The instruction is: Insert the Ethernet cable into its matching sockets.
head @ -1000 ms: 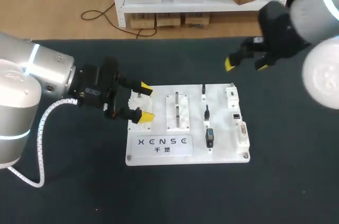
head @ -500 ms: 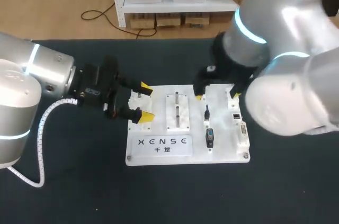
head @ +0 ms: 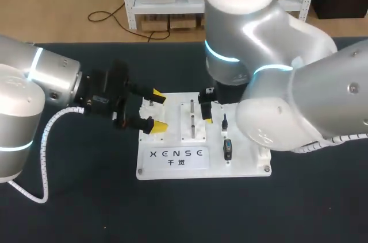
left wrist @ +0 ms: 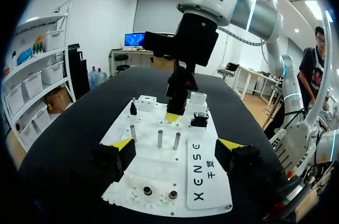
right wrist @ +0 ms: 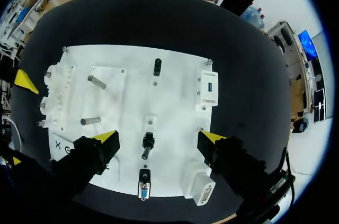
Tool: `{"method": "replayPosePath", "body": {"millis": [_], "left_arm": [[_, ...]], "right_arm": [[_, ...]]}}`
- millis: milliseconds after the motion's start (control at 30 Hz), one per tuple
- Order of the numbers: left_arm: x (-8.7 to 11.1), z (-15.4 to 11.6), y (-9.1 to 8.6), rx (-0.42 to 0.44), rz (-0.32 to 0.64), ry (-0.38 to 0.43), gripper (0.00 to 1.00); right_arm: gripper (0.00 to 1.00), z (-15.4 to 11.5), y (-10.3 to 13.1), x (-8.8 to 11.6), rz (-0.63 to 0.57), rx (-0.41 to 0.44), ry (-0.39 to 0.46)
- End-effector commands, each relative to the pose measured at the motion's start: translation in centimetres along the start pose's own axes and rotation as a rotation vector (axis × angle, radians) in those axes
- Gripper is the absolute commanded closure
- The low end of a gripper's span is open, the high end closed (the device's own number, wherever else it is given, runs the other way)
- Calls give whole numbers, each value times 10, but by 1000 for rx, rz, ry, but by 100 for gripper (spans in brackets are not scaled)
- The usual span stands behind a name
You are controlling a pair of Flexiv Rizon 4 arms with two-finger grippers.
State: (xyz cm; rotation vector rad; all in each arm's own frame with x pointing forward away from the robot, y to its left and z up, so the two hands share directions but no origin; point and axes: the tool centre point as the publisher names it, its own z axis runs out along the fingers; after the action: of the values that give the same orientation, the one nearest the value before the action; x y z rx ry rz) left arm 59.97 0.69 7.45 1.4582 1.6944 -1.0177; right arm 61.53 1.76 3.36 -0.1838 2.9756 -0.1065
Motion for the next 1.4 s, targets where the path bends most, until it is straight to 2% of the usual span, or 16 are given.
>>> {"method": "replayPosePath", "body": {"millis": [33, 133, 200, 333, 400, 433, 467, 600, 667, 767, 1100, 1400], "left_arm": [[1, 1, 1, 1, 1, -2, 0], [1, 1, 1, 1, 1, -2, 0], [1, 1, 1, 1, 1, -2, 0], [1, 1, 1, 1, 1, -2, 0], [1, 1, 1, 1, 1, -2, 0], [1, 1, 1, 1, 1, -2, 0], [1, 1, 1, 1, 1, -2, 0], [1, 1, 1, 1, 1, -2, 0], [1, 1, 1, 1, 1, -2, 0], [1, 1, 1, 1, 1, -2, 0], [1, 1, 1, 1, 1, -2, 0], [1, 1, 1, 1, 1, -2, 0]], "right_arm": [[0, 5, 4, 0, 6, 6, 7], [0, 7, 4, 0, 4, -5, 6], [6, 9, 4, 0, 3, -5, 3], [8, 10, 4, 0, 2, -13, 4], [21, 11, 5, 1, 6, -26, 10], [43, 11, 5, 2, 6, -29, 8], [57, 11, 6, 2, 4, -31, 6], [71, 12, 7, 1, 0, -39, 5], [87, 12, 7, 1, 1, -41, 7], [100, 12, 7, 0, 2, -49, 9], [100, 9, 11, 0, -3, -93, 11], [100, -23, -2, -4, -10, -104, 3]]}}
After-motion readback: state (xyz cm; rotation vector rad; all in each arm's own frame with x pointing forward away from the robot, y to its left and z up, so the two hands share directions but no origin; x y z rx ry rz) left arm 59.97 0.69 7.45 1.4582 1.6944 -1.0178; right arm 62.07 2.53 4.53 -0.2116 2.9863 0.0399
